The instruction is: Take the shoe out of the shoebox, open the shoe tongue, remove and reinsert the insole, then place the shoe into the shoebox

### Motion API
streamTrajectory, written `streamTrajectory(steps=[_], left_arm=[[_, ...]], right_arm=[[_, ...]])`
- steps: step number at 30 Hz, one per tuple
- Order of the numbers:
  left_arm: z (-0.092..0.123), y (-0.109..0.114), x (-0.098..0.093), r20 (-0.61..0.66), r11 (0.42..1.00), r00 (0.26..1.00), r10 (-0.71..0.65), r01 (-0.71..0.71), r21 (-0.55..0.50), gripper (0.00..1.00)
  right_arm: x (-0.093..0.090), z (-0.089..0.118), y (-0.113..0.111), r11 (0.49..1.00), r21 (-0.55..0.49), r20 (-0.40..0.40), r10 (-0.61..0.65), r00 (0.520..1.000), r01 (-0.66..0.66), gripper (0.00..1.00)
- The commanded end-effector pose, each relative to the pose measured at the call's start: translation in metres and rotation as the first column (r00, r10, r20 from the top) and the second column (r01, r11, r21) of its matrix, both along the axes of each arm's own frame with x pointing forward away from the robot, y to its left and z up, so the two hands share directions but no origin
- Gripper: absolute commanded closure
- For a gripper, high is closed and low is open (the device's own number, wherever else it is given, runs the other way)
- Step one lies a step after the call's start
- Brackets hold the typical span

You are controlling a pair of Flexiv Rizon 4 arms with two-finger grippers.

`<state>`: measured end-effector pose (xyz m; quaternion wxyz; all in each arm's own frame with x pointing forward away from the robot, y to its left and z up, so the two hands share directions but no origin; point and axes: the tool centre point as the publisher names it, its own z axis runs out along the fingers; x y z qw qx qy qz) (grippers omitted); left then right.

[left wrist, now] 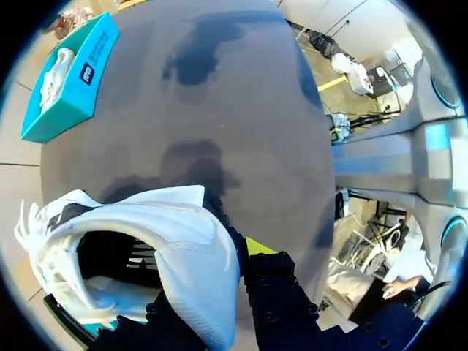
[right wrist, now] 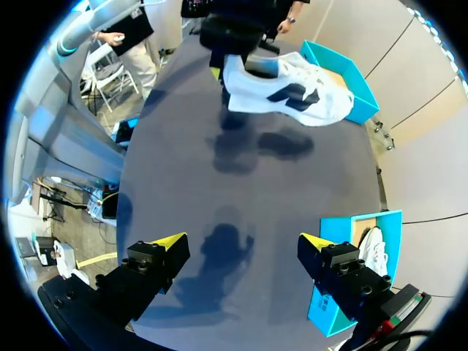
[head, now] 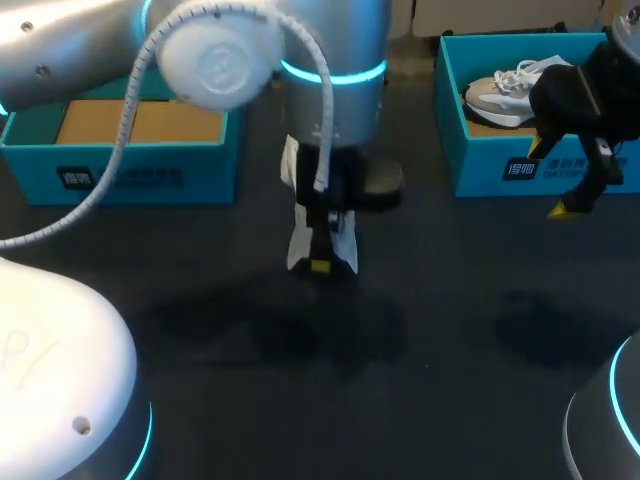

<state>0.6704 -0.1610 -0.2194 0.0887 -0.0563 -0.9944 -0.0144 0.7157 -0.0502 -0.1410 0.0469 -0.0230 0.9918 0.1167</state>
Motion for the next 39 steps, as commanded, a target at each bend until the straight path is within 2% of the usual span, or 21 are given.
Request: streamTrajectory(steps=[1,7,14,27,34,39], left_arm=[[0.017,0.015,0.002,0.01,1.0,1.0,-0.001,0.001,-0.022,1.0],[0.024,0.024,0.0,0.041,0.999,0.998,-0.036,0.037,-0.017,1.0],[0.027,0.038,0.006,0.071,0.993,0.991,-0.118,0.116,0.022,1.0],[0.027,0.084,0.046,0.04,0.994,0.994,-0.104,0.103,0.017,1.0],[0.026,0.108,0.06,0.012,0.995,0.996,-0.09,0.089,0.032,1.0],[0.027,0.12,0.063,0.003,0.995,0.995,-0.1,0.1,0.029,1.0]], right_arm=[[0.002,0.0,0.001,1.0,-0.003,-0.004,-0.001,1.0,0.001,0.0],[0.002,0.0,0.001,1.0,-0.003,-0.004,-0.001,1.0,0.001,0.0],[0.002,0.0,0.001,1.0,-0.003,-0.004,-0.001,1.0,0.001,0.0],[0.002,0.0,0.001,1.0,-0.003,-0.004,-0.001,1.0,0.001,0.0],[0.002,0.0,0.001,1.0,-0.003,-0.004,-0.001,1.0,0.001,0.0],[0.002,0.0,0.001,1.0,-0.003,-0.004,-0.001,1.0,0.001,0.0]])
